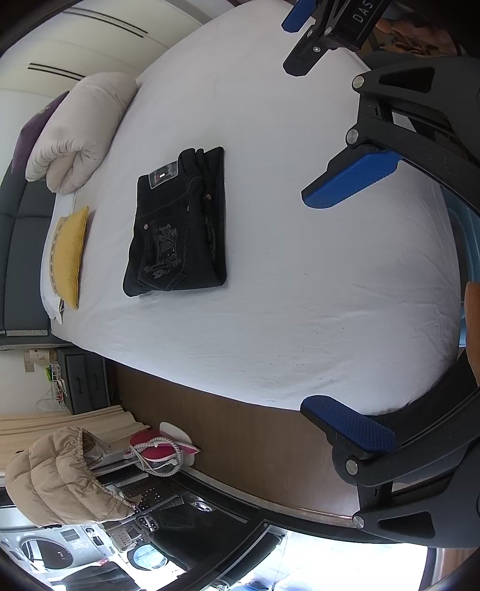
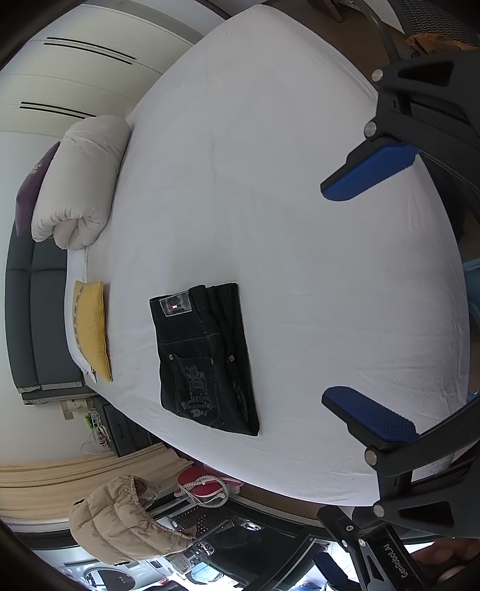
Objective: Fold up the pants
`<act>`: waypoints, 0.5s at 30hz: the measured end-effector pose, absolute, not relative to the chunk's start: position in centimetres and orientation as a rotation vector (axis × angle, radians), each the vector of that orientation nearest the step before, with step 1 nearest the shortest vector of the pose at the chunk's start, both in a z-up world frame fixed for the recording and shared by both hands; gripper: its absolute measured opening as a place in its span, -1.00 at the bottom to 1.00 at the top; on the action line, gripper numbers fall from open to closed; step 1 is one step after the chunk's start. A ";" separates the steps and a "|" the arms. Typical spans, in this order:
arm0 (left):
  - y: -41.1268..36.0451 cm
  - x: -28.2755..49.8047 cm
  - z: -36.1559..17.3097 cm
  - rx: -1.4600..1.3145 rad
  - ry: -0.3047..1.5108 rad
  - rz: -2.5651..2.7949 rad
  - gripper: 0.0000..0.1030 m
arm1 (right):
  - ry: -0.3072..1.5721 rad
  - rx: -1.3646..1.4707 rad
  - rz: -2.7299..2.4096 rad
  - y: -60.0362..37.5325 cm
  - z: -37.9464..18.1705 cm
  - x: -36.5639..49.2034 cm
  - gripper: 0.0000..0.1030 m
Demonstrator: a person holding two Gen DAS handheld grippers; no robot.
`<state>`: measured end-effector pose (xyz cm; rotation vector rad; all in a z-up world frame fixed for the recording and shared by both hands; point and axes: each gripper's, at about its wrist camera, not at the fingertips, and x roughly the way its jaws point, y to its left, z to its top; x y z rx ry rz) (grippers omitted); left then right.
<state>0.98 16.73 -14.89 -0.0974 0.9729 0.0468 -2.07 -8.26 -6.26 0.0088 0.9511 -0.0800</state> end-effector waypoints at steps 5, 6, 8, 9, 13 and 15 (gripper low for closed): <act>16.7 1.0 -14.7 -0.098 0.967 0.045 1.00 | 0.950 0.007 -0.080 -8.2 -6.3 -2.1 1.00; 16.7 1.0 -14.7 -0.099 0.966 0.045 1.00 | 0.950 0.007 -0.079 -8.2 -6.3 -2.1 1.00; 16.7 0.9 -14.5 -0.102 0.962 0.044 1.00 | 0.949 0.008 -0.080 -8.2 -6.3 -2.1 1.00; 16.6 0.8 -14.4 -0.103 0.959 0.044 1.00 | 0.948 0.008 -0.080 -8.2 -6.3 -2.1 1.00; 16.4 0.6 -13.9 -0.100 0.951 0.044 1.00 | 0.948 0.009 -0.081 -8.3 -6.3 -2.1 1.00; 16.3 0.7 -13.8 -0.100 0.949 0.041 1.00 | 0.948 0.009 -0.081 -8.3 -6.3 -2.1 1.00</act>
